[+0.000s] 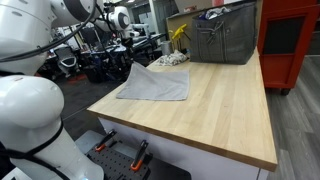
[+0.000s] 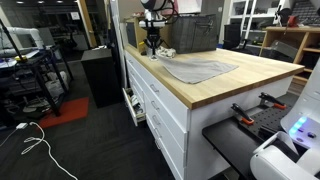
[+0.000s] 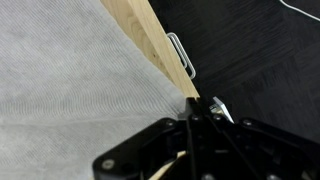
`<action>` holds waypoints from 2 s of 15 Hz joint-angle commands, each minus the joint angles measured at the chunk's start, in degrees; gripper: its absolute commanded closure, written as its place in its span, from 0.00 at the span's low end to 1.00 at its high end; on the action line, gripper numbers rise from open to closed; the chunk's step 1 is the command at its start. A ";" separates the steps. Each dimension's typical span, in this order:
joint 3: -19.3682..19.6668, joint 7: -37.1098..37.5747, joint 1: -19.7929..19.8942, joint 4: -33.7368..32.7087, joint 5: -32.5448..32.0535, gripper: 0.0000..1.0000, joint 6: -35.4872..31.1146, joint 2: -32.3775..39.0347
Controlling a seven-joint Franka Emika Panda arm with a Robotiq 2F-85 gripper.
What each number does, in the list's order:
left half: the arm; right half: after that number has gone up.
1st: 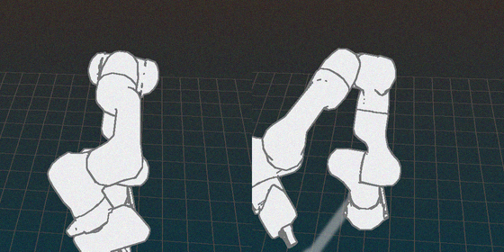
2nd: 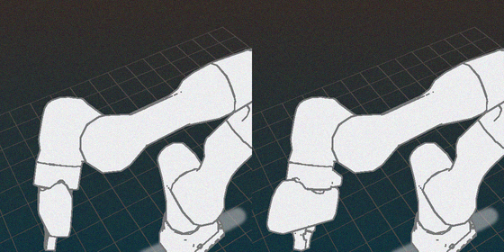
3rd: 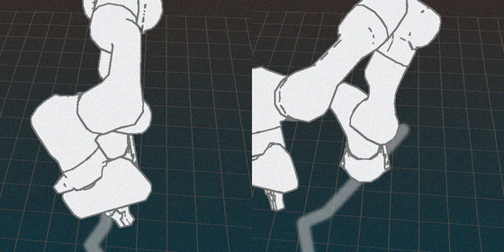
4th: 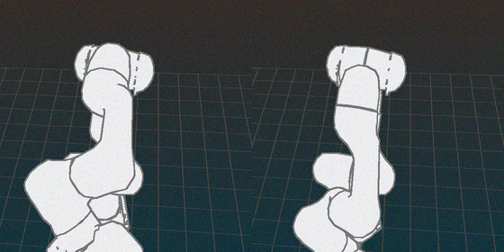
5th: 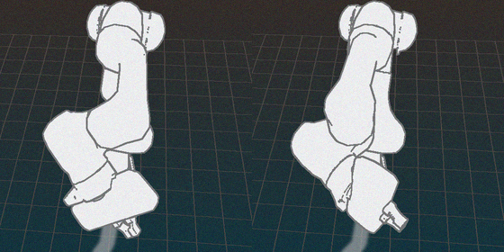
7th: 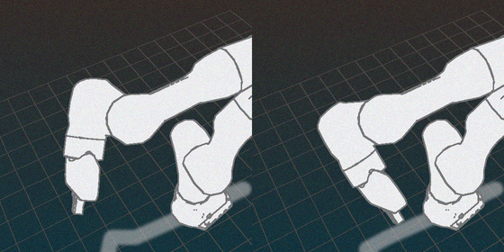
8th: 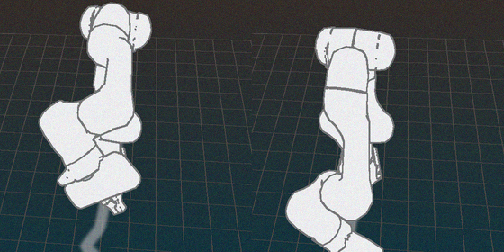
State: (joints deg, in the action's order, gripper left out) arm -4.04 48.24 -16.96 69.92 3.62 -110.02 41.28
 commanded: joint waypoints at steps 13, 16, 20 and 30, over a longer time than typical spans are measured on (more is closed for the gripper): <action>0.02 -2.73 6.22 11.85 8.09 0.99 -1.40 -3.92; 0.06 -3.26 7.33 16.70 10.42 0.99 -2.78 -5.71; 0.59 -4.66 9.30 26.14 13.23 0.99 -7.13 -9.95; 3.62 -16.07 12.85 56.33 14.27 0.99 -32.70 -26.19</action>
State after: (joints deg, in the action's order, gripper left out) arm -0.64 35.78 -5.10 115.01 16.27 -136.94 22.96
